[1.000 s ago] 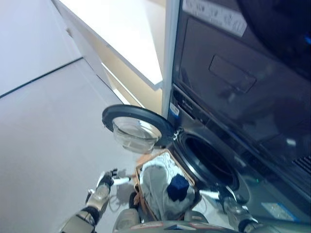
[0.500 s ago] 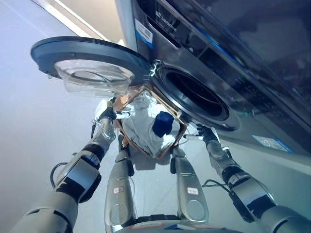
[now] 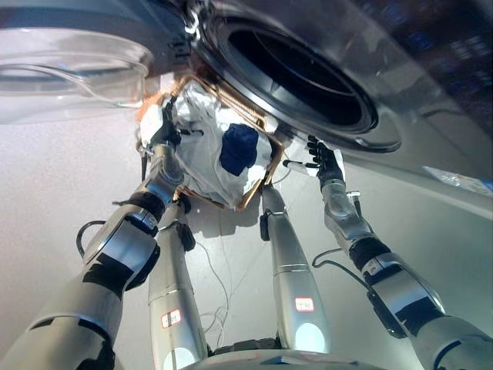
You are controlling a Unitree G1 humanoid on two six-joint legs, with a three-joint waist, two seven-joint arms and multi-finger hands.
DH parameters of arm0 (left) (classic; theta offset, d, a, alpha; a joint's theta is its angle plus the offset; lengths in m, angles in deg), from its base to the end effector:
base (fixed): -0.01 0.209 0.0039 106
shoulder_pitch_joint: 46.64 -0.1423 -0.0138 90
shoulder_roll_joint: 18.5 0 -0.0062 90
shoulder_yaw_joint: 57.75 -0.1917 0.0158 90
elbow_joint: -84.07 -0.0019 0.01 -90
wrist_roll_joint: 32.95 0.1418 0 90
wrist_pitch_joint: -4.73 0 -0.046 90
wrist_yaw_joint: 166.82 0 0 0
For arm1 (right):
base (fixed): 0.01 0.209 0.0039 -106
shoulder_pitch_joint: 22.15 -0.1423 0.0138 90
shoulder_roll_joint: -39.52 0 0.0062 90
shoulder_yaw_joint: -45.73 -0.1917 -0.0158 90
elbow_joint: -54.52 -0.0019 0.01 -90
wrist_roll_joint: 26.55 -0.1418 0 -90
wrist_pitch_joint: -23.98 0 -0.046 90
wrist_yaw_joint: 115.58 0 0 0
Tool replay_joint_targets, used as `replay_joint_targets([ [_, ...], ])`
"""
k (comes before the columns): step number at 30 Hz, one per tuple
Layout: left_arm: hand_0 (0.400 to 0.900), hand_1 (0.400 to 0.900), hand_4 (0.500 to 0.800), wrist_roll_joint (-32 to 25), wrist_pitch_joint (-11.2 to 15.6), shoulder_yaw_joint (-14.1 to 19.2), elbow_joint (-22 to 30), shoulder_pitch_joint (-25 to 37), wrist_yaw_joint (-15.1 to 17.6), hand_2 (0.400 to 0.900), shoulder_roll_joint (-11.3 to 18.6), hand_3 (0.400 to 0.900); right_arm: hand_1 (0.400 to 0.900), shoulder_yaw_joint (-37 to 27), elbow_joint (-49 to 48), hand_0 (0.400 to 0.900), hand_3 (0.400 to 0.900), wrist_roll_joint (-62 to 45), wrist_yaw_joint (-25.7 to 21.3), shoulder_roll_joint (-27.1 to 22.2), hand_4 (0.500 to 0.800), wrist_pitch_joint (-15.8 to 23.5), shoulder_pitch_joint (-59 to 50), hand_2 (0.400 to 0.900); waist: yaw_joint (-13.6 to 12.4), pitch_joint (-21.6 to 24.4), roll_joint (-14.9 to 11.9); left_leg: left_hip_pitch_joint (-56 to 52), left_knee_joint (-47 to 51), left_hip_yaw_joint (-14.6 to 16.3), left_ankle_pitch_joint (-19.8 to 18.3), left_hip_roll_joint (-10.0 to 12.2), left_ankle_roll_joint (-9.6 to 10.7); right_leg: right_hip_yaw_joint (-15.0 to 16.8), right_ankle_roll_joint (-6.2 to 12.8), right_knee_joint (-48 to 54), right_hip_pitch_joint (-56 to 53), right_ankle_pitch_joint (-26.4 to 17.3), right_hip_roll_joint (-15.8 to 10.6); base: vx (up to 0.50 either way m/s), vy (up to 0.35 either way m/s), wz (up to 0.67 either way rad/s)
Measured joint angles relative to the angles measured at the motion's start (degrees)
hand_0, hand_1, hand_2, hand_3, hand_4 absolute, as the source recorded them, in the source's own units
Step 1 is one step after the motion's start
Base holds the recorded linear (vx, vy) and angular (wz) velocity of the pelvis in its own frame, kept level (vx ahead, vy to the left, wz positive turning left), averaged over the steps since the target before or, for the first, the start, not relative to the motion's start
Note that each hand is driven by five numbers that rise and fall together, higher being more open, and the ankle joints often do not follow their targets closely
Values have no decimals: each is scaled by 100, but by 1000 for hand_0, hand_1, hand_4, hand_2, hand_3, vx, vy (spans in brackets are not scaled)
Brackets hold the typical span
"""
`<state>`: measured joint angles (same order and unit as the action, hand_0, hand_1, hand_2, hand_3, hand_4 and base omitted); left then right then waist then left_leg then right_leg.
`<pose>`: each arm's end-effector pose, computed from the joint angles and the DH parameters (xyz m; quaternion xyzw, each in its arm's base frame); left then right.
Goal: Put the clothes in the basket into the washing machine.
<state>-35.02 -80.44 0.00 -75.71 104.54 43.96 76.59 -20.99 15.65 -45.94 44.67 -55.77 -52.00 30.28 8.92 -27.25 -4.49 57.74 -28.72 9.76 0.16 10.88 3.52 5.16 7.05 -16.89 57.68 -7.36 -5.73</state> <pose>0.3724 0.1732 0.1243 0.3824 -0.0467 0.1685 0.9073 0.3177 -0.1831 0.0497 -0.1385 0.0093 -0.0840 0.9867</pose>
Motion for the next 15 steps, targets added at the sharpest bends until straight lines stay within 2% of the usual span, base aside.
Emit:
replay_joint_targets([
  [10, 900, 900, 800, -52, -20, -120, 184, 577, 252, 900, 4, 900, 900, -96, -474, 900, 900, -53, -311, 14, 800, 218, 72, 900, 13, 6, -2, 962, -413, -143, -94, 0, 24, 96, 81, -464, 1017, 93, 31, 7, -50, -3],
  [15, 900, 900, 800, -144, -33, -117, 208, 792, 374, 900, 34, 900, 900, -106, -662, 900, 900, -102, -425, 4, 800, 306, 70, 900, 59, 18, -4, 1371, -525, -160, -97, 0, 28, 185, 42, -532, 1452, 32, 67, -30, -50, -11],
])
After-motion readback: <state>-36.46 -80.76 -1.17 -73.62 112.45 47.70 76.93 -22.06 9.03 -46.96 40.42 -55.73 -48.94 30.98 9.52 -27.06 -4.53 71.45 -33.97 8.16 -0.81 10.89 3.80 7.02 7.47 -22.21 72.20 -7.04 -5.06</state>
